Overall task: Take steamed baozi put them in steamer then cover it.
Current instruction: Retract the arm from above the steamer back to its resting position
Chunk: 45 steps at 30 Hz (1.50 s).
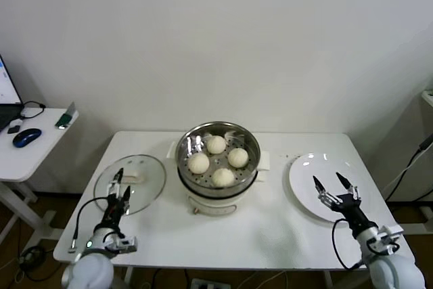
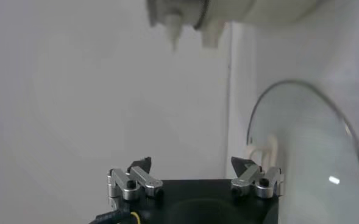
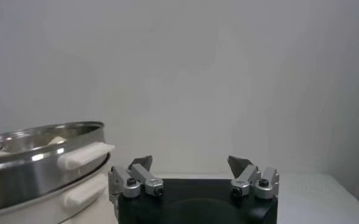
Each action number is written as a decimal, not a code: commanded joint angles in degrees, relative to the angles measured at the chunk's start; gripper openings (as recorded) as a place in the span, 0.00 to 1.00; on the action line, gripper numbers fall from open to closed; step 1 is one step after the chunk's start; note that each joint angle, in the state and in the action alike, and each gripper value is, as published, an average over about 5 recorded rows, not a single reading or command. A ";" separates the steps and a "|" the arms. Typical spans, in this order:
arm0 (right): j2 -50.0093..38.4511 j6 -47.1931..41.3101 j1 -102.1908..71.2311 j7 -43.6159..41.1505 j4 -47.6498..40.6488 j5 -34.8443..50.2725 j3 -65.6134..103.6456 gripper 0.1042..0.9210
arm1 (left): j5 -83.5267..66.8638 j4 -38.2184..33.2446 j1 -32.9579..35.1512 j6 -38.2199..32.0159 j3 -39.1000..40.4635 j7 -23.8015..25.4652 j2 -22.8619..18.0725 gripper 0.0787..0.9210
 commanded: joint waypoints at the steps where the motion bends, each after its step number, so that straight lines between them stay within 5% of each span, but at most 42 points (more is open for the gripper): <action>1: 4.16 0.19 -4.63 -0.95 0.98 -2.95 3.94 0.88 | 9.93 19.96 -13.85 -6.76 0.89 -2.21 -1.31 0.88; 36: 7.22 2.72 -5.14 -2.84 -0.84 -7.18 5.81 0.88 | 9.08 35.95 -25.43 -9.21 1.49 -7.53 -1.52 0.88; 45: 8.21 3.38 -4.65 -3.37 -1.84 -9.23 5.51 0.88 | 7.02 35.02 -24.49 -9.74 2.07 -7.19 -1.08 0.67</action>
